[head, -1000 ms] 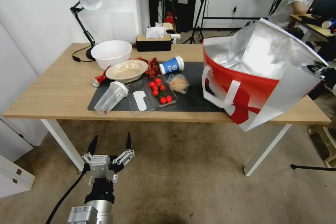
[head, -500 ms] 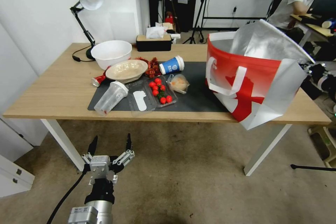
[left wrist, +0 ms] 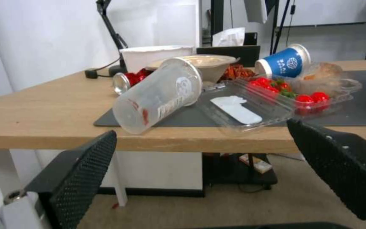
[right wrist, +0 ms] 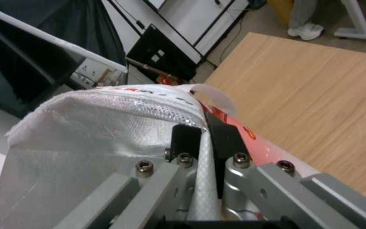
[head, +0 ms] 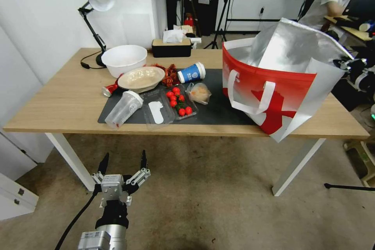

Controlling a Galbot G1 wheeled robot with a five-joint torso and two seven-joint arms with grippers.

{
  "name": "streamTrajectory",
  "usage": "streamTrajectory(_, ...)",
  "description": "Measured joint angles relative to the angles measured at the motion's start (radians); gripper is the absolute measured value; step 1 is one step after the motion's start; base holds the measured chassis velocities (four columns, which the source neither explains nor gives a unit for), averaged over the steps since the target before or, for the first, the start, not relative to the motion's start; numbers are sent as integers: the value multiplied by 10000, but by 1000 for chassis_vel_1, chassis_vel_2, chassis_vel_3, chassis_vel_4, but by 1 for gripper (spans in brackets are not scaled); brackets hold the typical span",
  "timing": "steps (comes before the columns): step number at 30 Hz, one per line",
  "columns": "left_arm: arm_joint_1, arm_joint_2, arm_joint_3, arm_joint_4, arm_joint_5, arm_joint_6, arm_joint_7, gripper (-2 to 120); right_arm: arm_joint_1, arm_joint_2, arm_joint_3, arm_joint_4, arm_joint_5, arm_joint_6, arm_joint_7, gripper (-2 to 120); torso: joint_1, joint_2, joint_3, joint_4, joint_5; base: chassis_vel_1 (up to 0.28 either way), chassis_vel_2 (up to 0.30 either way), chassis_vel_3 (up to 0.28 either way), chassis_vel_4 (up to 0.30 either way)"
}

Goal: Pick up the food delivery bag from the floor and place it on the table.

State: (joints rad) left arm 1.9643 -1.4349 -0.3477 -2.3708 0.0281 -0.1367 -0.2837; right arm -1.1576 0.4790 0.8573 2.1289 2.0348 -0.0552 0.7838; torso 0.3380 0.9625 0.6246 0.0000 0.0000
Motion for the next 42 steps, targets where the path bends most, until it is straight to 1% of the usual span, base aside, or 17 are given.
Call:
streamTrajectory(2, 48, -23, 0, 0, 33, -34, -4, 100, 278, 33, -316, -95, -20, 92, -176, 0, 0, 0, 0, 0, -1, 0, 0, 0, 0)
streamTrajectory(6, 81, -44, 0, -1, 74, -73, -8, 100, 465, 73, -550, -140, -55, 198, -316, 0, 0, 0, 0, 0, -1, 0, 0, 0, 0)
streamTrajectory(8, 166, -92, 14, 0, 140, -139, -28, 100, 692, 178, -850, -226, -78, 286, -486, 0, 0, 0, 0, 1, 0, 0, 0, 0, 0)
streamTrajectory(17, 222, -153, 22, -2, 231, -176, -54, 100, 1194, 265, -1310, -574, -135, 438, -836, 0, 0, 0, 0, 1, 0, 0, 0, 0, 0)
streamTrajectory(30, 268, -197, 41, 7, 310, -241, -72, 100, 1191, 371, -1372, -673, -211, 361, -982, 0, 0, 0, 0, -1, -1, 0, 0, 0, 0)
streamTrajectory(36, 268, -193, 51, 26, 322, -264, -81, 100, 1052, 450, -1398, -642, -523, 200, -1156, 0, 0, 0, 0, -1, 0, 0, 0, 0, 0)
streamTrajectory(37, 268, -193, 52, 30, 323, -265, -82, 100, 1043, 418, -1394, -641, -592, 199, -1204, 4, 0, 0, 0, -1, 0, 0, 0, 0, 0)
streamTrajectory(38, 268, -193, 52, 30, 323, -265, -82, 100, 1043, 418, -1394, -641, -592, 199, -1204, 4, 0, 0, 0, -1, 0, 0, 0, 0, 0)
streamTrajectory(39, 271, -198, 56, 33, 325, -270, -83, 100, 1042, 384, -1388, -643, -653, 199, -1277, 10, -1, 0, 0, 0, -1, 0, 0, 0, 0)
streamTrajectory(41, 292, -219, 70, 33, 342, -277, -84, 100, 1057, 330, -1388, -661, -782, 203, -1393, 18, 0, 0, 0, 0, 0, 0, 0, 0, 0)
streamTrajectory(42, 292, -219, 70, 33, 342, -277, -84, 100, 1057, 330, -1388, -661, -782, 203, -1393, 18, 0, 0, 0, 0, 0, 0, 0, 0, 0)
